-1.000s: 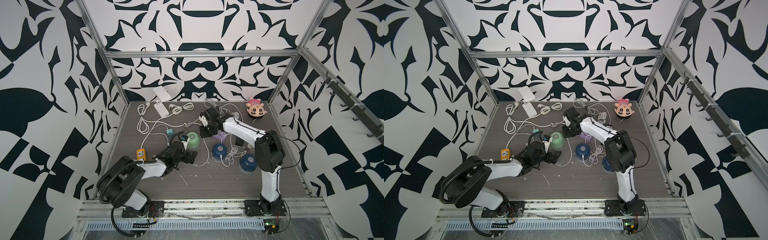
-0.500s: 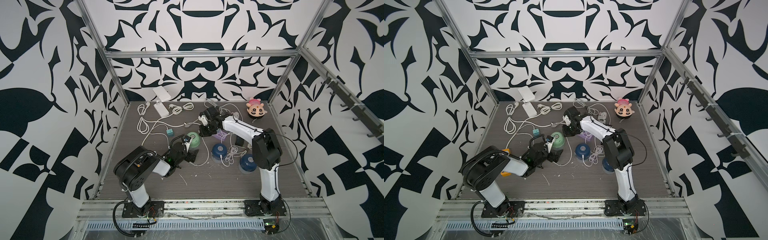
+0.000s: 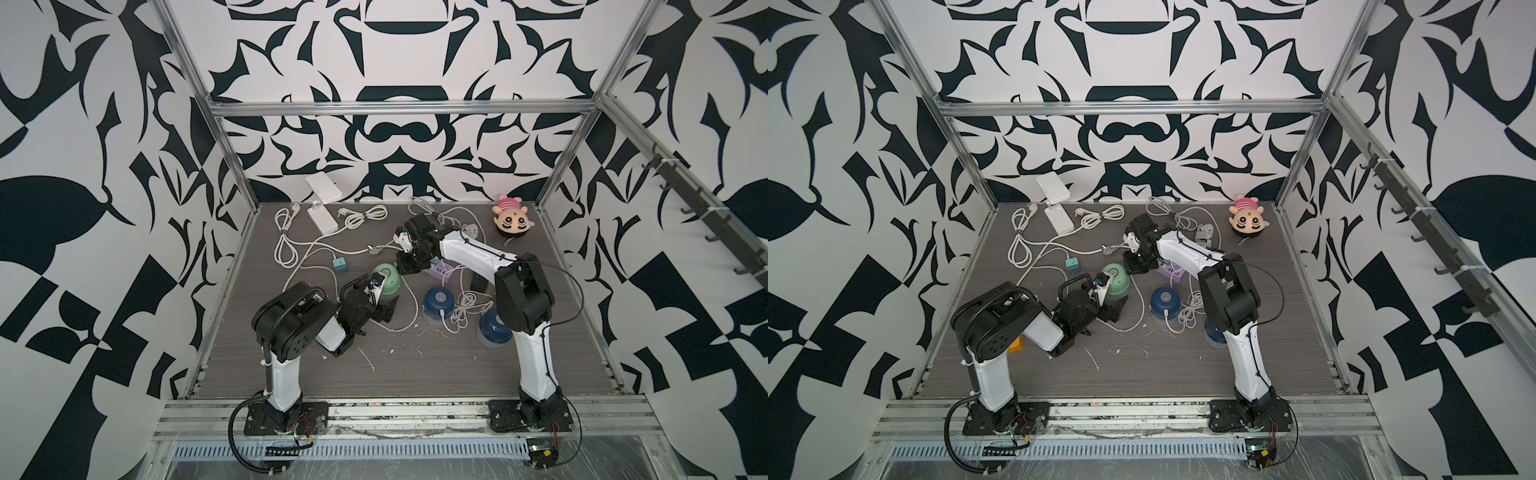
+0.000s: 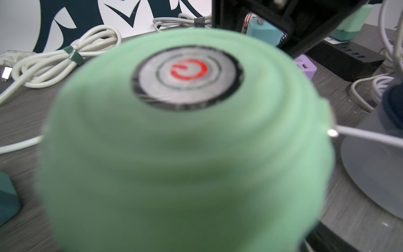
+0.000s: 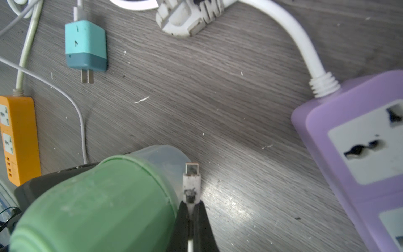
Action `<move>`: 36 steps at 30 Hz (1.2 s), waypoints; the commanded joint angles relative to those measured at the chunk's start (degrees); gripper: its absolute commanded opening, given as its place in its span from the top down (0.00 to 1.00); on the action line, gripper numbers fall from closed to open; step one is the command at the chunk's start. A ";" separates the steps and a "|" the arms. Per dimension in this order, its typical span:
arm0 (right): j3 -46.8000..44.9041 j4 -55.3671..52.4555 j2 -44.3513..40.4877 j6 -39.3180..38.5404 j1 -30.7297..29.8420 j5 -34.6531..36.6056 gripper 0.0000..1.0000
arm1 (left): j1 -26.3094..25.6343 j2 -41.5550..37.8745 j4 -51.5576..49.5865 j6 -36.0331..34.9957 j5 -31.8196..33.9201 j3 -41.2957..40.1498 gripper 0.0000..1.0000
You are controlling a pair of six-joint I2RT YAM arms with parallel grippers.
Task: Charge the cordless meat grinders
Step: Pick up the cordless meat grinder at the center of the board.
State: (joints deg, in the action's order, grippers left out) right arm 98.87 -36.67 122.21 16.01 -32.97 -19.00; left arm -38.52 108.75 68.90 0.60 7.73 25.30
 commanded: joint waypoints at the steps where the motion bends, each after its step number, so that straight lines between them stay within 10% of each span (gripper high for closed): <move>1: 2.84 -0.94 -0.41 -1.43 0.01 -1.55 1.00 | 1.46 1.54 6.80 0.08 -0.26 -0.37 0.01; 26: 6.56 -4.03 3.56 -6.52 -2.63 -4.62 1.00 | 4.33 5.32 7.04 1.76 -7.63 3.13 0.00; 36: 5.29 -3.76 0.19 -5.48 -2.72 -3.10 1.00 | 4.33 4.92 8.62 3.75 -6.56 1.90 0.23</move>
State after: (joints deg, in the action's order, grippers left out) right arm 103.77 -40.10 127.52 10.37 -34.72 -21.50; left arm -34.02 113.71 75.29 2.70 1.50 27.20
